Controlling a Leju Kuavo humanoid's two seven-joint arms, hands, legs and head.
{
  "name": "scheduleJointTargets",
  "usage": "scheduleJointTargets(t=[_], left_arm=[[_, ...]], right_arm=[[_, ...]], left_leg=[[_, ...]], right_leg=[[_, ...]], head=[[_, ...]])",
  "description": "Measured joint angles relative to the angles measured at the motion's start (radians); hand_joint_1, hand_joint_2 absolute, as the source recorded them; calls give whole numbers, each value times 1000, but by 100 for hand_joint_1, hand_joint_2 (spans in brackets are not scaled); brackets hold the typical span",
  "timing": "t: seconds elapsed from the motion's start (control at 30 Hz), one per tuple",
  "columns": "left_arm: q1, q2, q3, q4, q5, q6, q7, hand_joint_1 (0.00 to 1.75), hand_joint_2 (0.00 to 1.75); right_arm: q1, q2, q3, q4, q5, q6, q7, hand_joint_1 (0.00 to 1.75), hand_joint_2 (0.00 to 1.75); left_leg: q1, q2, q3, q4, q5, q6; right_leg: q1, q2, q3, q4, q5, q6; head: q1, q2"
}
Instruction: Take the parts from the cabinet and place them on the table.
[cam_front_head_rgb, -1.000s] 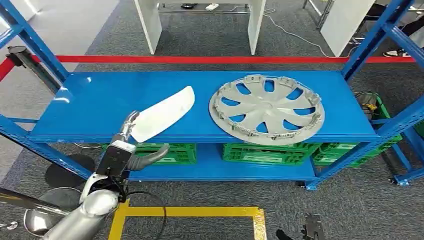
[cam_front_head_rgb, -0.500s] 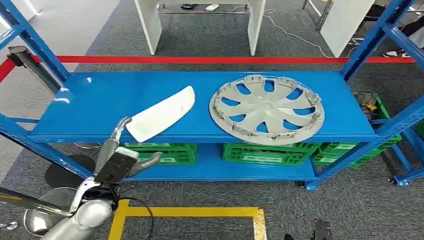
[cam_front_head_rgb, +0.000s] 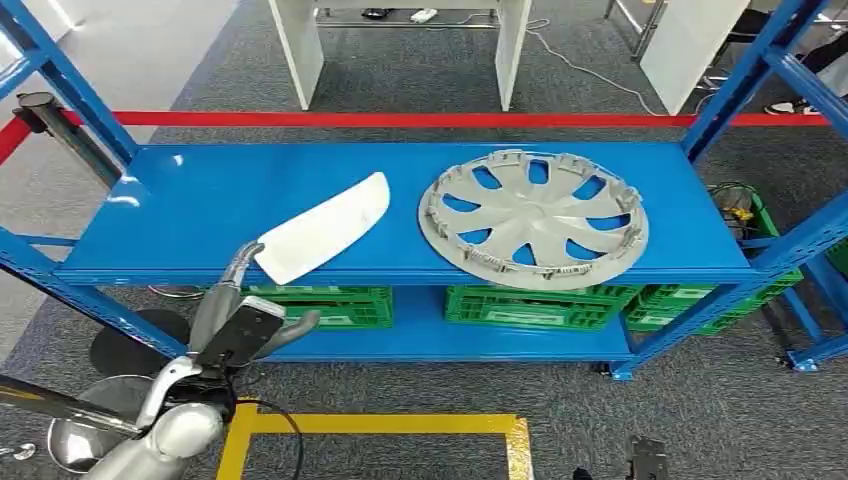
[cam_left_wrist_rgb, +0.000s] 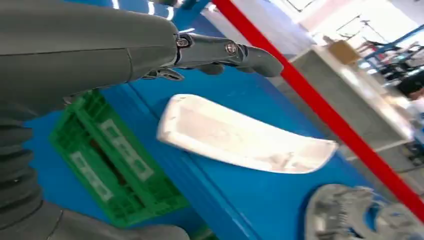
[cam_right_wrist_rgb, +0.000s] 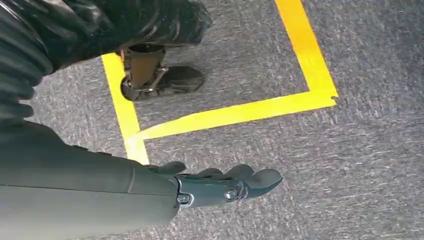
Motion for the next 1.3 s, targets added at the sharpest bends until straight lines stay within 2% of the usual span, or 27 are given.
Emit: scheduleJointTargets(t=[0.3,0.6,0.97,1.3], left_arm=[[-52,1,15,108,-39,-26,43,0,175],[-156,2,13,238,-183,-52,122,0,175],[-302,-16,10,430,-200,-81,109,0,175],[-341,-30,9,493,-202,-84,109,0,175]], right_arm=[[-15,0,-13,0,40,3,17,0,175],[-28,5,-30,0,96,18,44,0,175],[-48,18,-37,0,142,31,69,0,175],[-53,22,-37,0,147,35,68,0,175]], left_leg=[[0,0,0,0,0,0],[0,0,0,0,0,0],[0,0,0,0,0,0],[0,0,0,0,0,0]], right_leg=[[0,0,0,0,0,0],[0,0,0,0,0,0],[0,0,0,0,0,0],[0,0,0,0,0,0]], head=[[0,0],[0,0],[0,0],[0,0]])
